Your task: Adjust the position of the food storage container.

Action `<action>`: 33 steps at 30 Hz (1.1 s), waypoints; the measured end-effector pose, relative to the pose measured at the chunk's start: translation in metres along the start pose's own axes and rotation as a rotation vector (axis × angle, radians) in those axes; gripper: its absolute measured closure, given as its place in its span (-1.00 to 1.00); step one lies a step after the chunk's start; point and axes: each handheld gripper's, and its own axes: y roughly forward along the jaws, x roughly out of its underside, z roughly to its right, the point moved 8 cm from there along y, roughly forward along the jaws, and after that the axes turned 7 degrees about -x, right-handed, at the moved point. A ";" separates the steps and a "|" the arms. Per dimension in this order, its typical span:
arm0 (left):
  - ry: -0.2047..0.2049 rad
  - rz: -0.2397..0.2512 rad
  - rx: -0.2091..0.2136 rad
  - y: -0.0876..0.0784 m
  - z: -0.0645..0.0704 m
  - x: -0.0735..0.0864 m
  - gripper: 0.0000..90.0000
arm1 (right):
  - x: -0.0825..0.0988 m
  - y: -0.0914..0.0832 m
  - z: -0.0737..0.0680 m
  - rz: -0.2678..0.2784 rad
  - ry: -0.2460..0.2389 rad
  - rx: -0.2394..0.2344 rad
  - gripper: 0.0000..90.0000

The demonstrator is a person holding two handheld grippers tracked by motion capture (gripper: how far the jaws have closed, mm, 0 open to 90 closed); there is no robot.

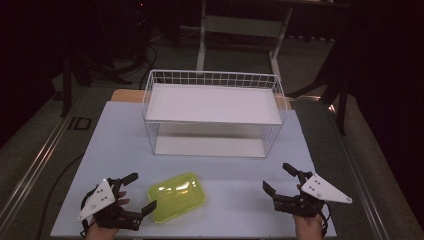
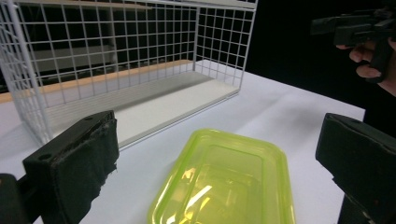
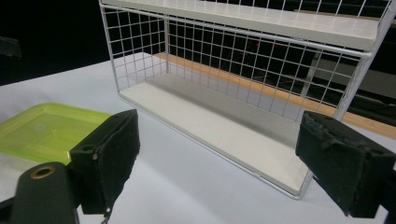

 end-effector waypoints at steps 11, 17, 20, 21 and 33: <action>-0.008 -0.011 0.063 -0.004 0.013 -0.009 -0.99 | -0.008 -0.007 -0.005 0.051 -0.011 0.002 -0.71; -0.005 -0.029 0.017 -0.013 0.009 -0.018 -0.99 | -0.011 -0.007 -0.008 0.061 -0.015 -0.001 -0.71; -0.021 -0.049 0.016 -0.019 0.003 -0.020 -0.99 | -0.012 -0.007 -0.010 0.063 -0.013 -0.006 -0.71; -0.016 -0.070 0.005 -0.020 0.000 -0.019 -0.99 | -0.012 -0.006 -0.010 0.060 -0.015 -0.004 -0.71; 0.025 -0.284 0.016 -0.038 -0.029 0.032 -0.01 | -0.012 -0.004 -0.011 0.062 0.005 -0.019 -0.71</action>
